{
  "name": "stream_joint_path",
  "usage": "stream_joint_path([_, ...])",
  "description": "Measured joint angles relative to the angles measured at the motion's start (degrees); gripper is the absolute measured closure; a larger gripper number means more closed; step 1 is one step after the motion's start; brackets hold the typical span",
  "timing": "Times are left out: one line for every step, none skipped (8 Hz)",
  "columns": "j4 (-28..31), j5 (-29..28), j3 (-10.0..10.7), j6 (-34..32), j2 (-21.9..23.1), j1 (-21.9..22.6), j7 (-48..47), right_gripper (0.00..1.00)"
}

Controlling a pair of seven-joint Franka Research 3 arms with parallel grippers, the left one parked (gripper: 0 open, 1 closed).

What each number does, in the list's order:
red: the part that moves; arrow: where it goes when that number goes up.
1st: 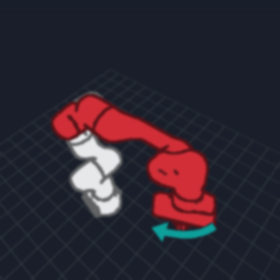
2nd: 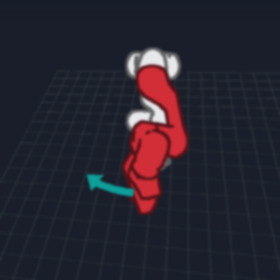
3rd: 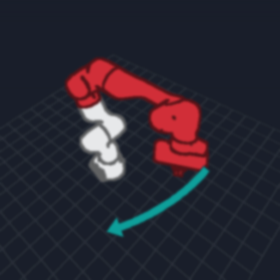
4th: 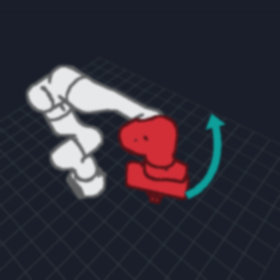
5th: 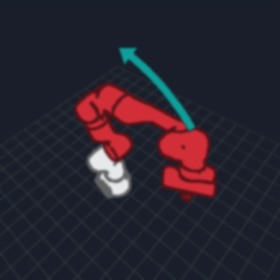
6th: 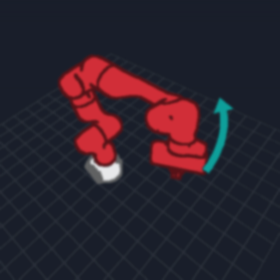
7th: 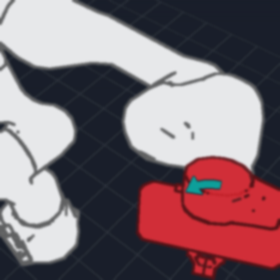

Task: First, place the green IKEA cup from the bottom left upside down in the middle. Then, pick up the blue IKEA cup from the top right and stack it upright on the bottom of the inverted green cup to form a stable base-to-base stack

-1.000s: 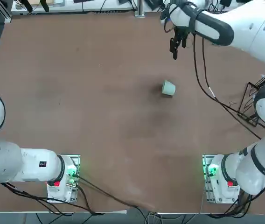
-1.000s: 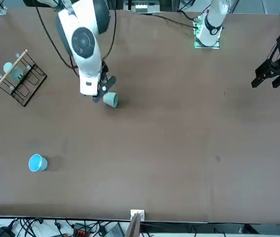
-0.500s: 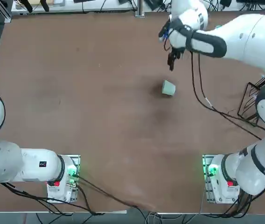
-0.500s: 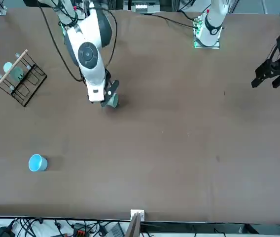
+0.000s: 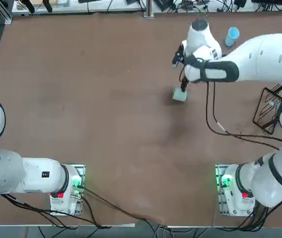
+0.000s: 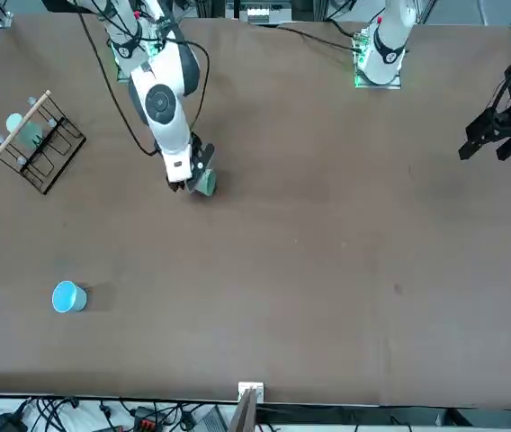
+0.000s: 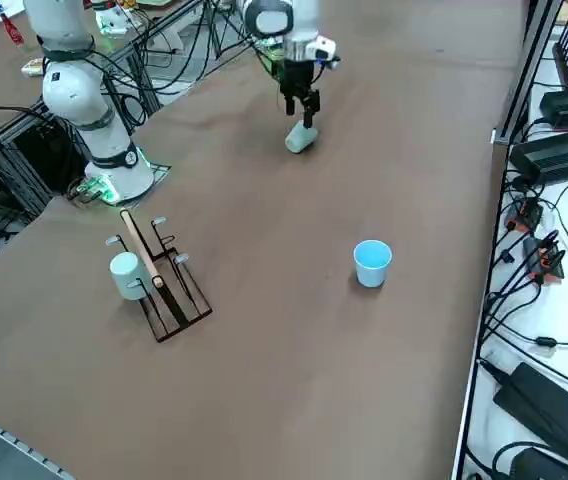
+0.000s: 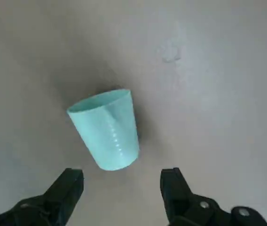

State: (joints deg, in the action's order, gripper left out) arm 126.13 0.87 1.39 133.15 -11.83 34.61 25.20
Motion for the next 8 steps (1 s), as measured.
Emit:
stream_joint_path([2.10, 0.00, 0.00, 1.79, 1.26, 0.04, 1.11, 0.00])
stream_joint_path([3.96, -0.01, 0.00, 4.53, 2.14, 0.04, 3.14, 0.00])
stream_joint_path([5.75, -0.01, 0.00, 7.78, 2.46, 0.04, 5.07, 0.00])
stream_joint_path([7.17, -0.01, 0.00, 10.51, 2.34, 0.05, 7.07, 0.00])
stream_joint_path([8.00, -0.01, 0.00, 12.51, 2.00, 0.05, 9.21, 0.00])
stream_joint_path([8.29, -0.01, 0.00, 13.94, 1.42, 0.05, 10.94, 0.00])
stream_joint_path([8.32, -0.01, 0.00, 15.15, 0.66, 0.05, 11.89, 0.00])
stream_joint_path([8.33, -0.01, 0.00, 16.24, -0.21, 0.06, 12.22, 0.00])
